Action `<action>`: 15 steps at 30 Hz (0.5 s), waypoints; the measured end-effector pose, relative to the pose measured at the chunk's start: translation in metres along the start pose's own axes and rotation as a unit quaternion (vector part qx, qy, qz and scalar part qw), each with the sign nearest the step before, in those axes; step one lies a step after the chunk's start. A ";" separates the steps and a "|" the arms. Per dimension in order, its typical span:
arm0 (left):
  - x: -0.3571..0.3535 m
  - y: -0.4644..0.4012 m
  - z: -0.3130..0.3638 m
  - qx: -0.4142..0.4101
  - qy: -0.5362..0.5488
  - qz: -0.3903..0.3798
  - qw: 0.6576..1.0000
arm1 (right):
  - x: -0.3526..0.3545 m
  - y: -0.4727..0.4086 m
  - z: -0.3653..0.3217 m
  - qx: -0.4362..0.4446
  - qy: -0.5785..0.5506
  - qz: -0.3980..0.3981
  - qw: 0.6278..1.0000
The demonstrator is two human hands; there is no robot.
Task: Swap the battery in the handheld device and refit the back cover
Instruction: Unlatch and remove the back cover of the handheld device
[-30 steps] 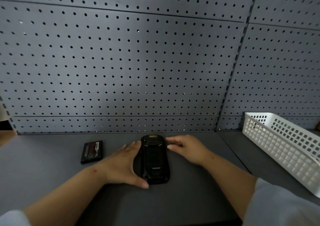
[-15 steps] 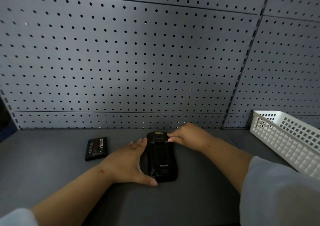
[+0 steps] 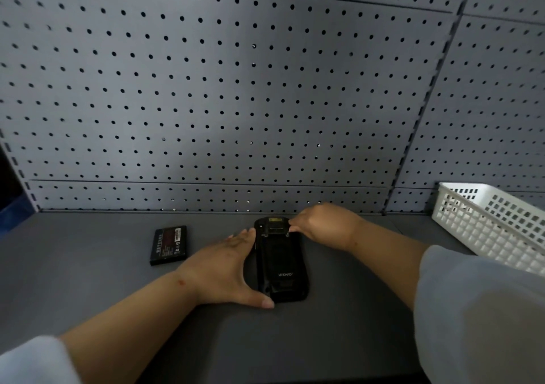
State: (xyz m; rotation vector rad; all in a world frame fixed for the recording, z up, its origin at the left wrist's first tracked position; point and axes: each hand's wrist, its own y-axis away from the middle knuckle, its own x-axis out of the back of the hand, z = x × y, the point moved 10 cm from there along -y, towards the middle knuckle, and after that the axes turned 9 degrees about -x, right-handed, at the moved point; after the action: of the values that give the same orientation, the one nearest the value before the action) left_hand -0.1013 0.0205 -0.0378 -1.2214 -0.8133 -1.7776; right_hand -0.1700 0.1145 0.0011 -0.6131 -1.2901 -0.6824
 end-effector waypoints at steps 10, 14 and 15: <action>0.001 0.001 0.002 -0.005 0.111 -0.037 0.993 | 0.001 0.020 0.012 -0.138 -0.261 -0.027 0.955; 0.024 -0.009 -0.008 -0.023 0.157 0.025 0.987 | -0.027 0.054 -0.006 -0.133 -0.399 -0.180 0.889; 0.029 -0.014 -0.014 -0.019 0.136 0.043 0.990 | -0.032 0.059 -0.010 -0.128 -0.405 -0.198 0.883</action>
State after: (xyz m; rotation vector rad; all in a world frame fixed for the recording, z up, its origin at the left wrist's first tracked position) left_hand -0.1255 0.0078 -0.0161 -0.9923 -0.5638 -1.8453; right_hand -0.1237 0.1499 -0.0339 -0.9143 -2.1664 -0.9949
